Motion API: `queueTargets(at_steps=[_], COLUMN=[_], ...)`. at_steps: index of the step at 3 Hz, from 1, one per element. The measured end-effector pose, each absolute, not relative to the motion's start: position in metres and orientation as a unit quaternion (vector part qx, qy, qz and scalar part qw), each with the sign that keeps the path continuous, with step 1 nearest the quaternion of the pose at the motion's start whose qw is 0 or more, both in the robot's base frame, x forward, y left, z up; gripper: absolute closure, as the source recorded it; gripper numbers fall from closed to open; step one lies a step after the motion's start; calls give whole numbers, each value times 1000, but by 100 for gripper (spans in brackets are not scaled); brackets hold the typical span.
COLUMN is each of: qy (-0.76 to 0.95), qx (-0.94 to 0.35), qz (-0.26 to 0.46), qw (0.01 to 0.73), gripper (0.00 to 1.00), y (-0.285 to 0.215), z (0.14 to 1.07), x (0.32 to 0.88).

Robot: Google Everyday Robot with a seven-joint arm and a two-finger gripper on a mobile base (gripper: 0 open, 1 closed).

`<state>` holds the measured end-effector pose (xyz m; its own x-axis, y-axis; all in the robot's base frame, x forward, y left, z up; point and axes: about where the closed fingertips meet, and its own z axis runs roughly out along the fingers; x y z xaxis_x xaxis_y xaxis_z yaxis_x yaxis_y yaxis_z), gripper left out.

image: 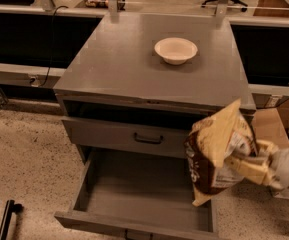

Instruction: Pick brown chip bag from middle drawer and place on counter

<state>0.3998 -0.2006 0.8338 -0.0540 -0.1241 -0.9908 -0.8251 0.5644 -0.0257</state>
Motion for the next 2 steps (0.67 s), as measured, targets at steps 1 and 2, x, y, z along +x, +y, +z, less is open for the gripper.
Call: queueTargets(at_steps=[1,2], qy=[684,697], qx=[-362,-352], qz=[288,282], qw=[564,558], gripper=[100,100], y=[-222,-234], z=[894,936], x=[429,468])
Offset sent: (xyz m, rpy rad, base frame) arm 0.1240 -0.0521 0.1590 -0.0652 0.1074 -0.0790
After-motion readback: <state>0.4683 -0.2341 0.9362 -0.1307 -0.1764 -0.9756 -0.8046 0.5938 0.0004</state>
